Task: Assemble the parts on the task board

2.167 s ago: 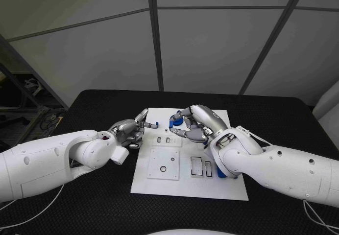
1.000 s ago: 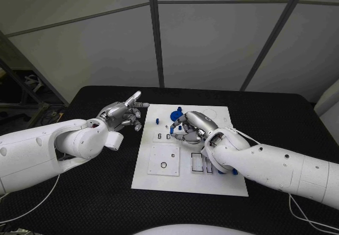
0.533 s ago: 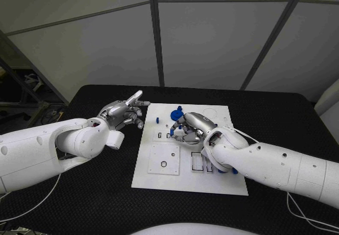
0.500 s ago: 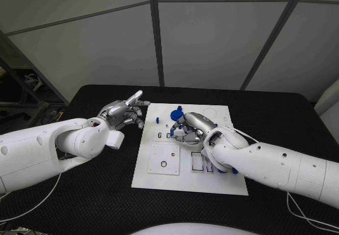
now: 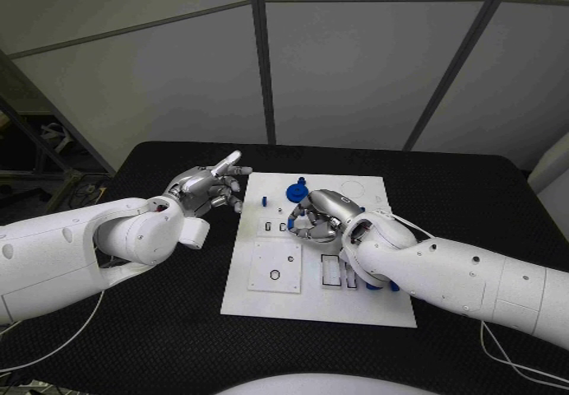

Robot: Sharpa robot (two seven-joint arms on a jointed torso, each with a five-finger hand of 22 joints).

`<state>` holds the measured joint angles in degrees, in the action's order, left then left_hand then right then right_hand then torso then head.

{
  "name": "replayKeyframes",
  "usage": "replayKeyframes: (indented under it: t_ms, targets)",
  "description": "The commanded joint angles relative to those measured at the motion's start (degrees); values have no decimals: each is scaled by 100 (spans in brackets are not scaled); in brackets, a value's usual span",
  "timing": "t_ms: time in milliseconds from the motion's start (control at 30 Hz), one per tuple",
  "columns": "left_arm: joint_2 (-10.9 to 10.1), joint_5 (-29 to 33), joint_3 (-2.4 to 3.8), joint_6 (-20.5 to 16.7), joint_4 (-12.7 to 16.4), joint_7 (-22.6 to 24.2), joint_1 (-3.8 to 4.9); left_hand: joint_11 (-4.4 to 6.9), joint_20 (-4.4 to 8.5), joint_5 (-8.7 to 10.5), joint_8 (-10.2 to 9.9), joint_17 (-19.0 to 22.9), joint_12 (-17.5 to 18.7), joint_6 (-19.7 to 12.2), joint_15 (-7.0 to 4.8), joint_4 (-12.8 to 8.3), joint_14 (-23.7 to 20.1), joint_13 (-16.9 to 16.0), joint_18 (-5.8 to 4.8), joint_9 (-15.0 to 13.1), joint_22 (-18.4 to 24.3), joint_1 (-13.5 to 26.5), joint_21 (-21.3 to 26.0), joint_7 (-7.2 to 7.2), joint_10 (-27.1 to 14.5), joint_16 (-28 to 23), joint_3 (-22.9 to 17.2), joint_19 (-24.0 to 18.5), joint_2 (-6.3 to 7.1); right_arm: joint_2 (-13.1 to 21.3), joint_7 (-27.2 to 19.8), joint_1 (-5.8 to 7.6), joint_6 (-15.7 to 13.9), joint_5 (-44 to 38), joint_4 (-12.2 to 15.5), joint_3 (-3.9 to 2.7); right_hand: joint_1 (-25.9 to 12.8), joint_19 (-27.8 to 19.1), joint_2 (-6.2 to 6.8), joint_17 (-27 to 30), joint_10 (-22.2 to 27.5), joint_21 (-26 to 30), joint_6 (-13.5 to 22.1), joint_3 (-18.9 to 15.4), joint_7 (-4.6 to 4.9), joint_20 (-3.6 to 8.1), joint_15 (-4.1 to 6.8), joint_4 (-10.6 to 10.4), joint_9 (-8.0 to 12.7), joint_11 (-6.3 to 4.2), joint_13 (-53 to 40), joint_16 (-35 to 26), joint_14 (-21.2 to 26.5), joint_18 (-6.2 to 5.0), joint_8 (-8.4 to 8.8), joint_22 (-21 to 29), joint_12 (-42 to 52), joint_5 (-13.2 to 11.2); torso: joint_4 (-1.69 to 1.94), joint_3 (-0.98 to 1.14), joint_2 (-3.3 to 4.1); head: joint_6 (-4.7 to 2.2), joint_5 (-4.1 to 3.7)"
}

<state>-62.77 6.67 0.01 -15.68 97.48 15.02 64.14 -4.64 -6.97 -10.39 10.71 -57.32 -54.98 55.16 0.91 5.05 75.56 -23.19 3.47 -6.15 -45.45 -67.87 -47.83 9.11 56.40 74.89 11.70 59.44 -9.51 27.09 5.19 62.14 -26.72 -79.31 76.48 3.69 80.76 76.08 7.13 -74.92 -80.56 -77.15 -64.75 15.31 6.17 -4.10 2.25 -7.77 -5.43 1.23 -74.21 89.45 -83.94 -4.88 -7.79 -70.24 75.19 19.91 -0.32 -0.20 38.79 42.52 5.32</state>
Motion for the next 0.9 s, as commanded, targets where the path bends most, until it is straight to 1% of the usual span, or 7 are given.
replayKeyframes:
  t_ms: [33, 167, 300, 633, 900]
  targets:
    - [9, 30, 6, 25, 15, 133, 9, -6, 2, 26, 19, 4, 15, -33, -3, -34, -45, 4, 709, 10, 5, -64, 21, 11, -44, -22, -10, -33, -2, -10, 54, 8, 72, -74, -10, -1, -2, -43, -66, -1397, 19, 12, -84, 37, -51, 9, 22, 10, -174, -13, 5, -37, -575, 23, -15, 5, -11, 38, -2, 0, 0, 4, 0]
    - [9, 30, 6, 16, 15, 120, 9, -5, 2, 26, 26, -56, 14, -36, -4, -45, -14, 10, 709, 10, 11, -78, 24, 11, -44, 9, -9, -31, 1, -24, 62, 8, 107, -85, -33, -1, -2, -43, -67, -1396, 20, 12, -84, 37, -50, 9, 22, 10, -174, -13, 6, -38, -574, 23, -15, 5, -12, 38, -3, 2, 1, 6, 3]
    - [8, 31, 6, 14, 14, 115, 9, -5, 2, 26, 26, -56, 14, -36, -4, -45, -14, 10, 709, 10, 11, -78, 24, 11, -44, 9, -9, -31, 1, -37, 67, 8, 136, -98, -45, -1, -2, -43, -68, -1391, 25, 12, -83, 39, -50, 8, 21, 12, -175, -13, 12, -42, -573, 23, -15, 3, -19, 38, 2, -1, 1, 13, 0]
    - [13, 31, 6, 24, 8, 98, 9, -5, 2, 29, 31, -50, 14, -42, -4, -55, -12, 15, 709, 11, 17, -87, 26, 11, -43, 11, -3, -26, 13, -49, 117, 8, 203, -186, -68, -1, -2, -43, -68, -1391, 25, 12, -83, 39, -50, 8, 21, 12, -175, -13, 12, -42, -573, 23, -15, 3, -19, 38, -5, 1, -3, 25, 1]
    - [21, 31, 6, 40, 3, 76, 9, -6, 2, 30, 32, -48, 14, -45, -4, -58, -11, 17, 709, 12, 18, -88, 27, 12, -44, 12, 0, -25, 18, -54, 148, 8, 263, -227, -69, -1, -2, -51, -65, -1385, 35, 17, -80, 42, -49, 7, 19, 20, -178, -11, 19, -47, -571, 22, -14, 9, -29, 35, -2, 2, -1, 29, -3]
